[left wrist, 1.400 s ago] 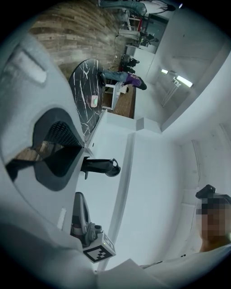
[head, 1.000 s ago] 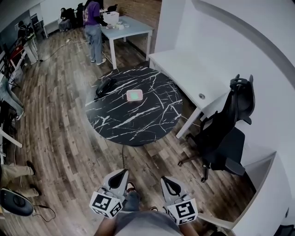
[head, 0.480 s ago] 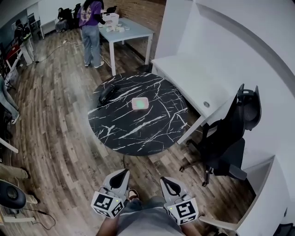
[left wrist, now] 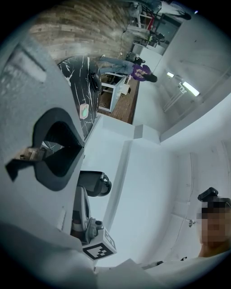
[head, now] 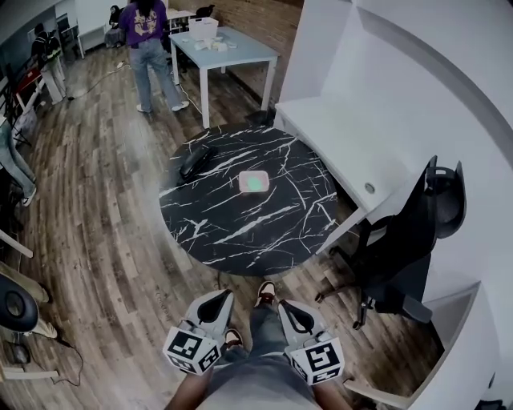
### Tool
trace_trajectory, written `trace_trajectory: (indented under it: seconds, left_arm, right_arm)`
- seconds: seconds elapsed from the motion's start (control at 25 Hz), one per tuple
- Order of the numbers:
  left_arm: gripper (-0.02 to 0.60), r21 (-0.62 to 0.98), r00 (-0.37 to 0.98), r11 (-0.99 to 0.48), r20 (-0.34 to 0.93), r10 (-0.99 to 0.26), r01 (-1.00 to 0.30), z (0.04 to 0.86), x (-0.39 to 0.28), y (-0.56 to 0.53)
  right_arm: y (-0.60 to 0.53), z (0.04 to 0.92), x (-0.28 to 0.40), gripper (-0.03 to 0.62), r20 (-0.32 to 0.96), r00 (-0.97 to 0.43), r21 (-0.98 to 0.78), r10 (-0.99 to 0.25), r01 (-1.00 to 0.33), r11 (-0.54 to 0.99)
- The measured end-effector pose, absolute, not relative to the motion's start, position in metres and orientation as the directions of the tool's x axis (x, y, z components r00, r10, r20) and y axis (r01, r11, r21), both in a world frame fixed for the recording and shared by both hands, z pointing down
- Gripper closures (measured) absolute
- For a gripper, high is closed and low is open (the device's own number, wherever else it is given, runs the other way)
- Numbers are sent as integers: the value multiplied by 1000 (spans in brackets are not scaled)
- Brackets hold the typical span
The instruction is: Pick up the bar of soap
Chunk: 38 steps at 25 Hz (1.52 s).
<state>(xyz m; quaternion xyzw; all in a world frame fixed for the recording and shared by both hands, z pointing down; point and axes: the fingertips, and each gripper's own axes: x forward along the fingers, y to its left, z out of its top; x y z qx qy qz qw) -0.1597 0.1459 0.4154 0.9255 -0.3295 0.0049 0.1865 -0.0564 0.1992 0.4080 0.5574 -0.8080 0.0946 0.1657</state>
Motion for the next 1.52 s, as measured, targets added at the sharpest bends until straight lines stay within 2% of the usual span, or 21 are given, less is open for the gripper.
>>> trace_trajectory:
  seconds: [0.48, 0.72, 1.2, 1.52]
  left_arm:
    - [583, 311, 773, -714, 144, -617, -628, 419, -120, 78]
    - [583, 303, 793, -735, 167, -586, -607, 424, -77, 33]
    - [583, 349, 794, -717, 190, -577, -604, 427, 1, -60]
    - [583, 382, 756, -658, 227, -613, -649, 447, 21, -108]
  right_arm:
    - [113, 416, -24, 592, 359, -350, 27, -865, -922, 385]
    - [62, 418, 6, 592, 375, -358, 22, -855, -919, 394]
    - [-43, 417, 53, 592, 356, -463, 15, -812, -866, 500]
    - [-100, 421, 66, 592, 323, -546, 26, -773, -811, 584]
